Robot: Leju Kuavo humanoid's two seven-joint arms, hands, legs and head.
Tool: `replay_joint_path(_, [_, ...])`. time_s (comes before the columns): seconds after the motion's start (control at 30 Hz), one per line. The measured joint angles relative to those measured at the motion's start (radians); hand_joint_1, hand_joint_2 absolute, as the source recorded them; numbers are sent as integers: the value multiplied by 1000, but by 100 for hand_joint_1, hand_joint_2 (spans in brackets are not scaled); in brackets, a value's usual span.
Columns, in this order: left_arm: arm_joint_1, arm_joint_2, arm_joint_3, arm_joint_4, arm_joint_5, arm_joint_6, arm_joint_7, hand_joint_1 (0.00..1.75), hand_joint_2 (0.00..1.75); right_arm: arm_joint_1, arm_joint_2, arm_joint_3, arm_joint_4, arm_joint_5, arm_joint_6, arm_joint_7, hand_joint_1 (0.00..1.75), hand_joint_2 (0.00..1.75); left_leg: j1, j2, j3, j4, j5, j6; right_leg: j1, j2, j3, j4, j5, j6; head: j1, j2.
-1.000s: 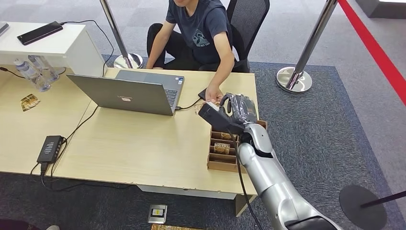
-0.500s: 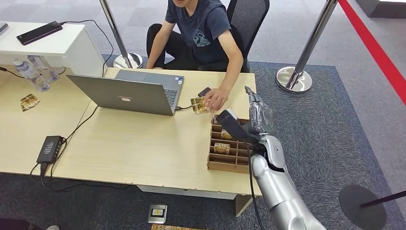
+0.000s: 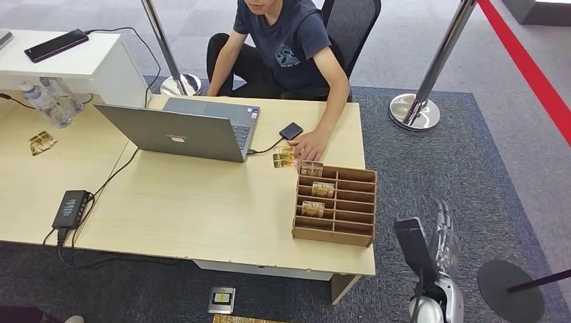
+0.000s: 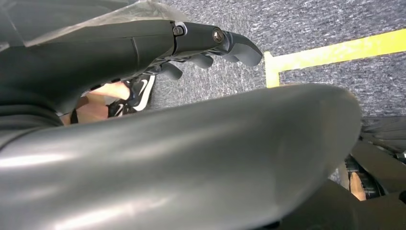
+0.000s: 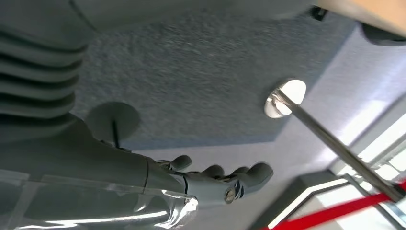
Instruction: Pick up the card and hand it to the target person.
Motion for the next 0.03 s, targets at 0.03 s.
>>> replay_joint_path(0.03, [0,0,1,0,-1,0,0,0,0,10,1,-16,6,-8,7,-7,0,0,0,0,0,0,0,0,0,0,0,0,0,0,0,0])
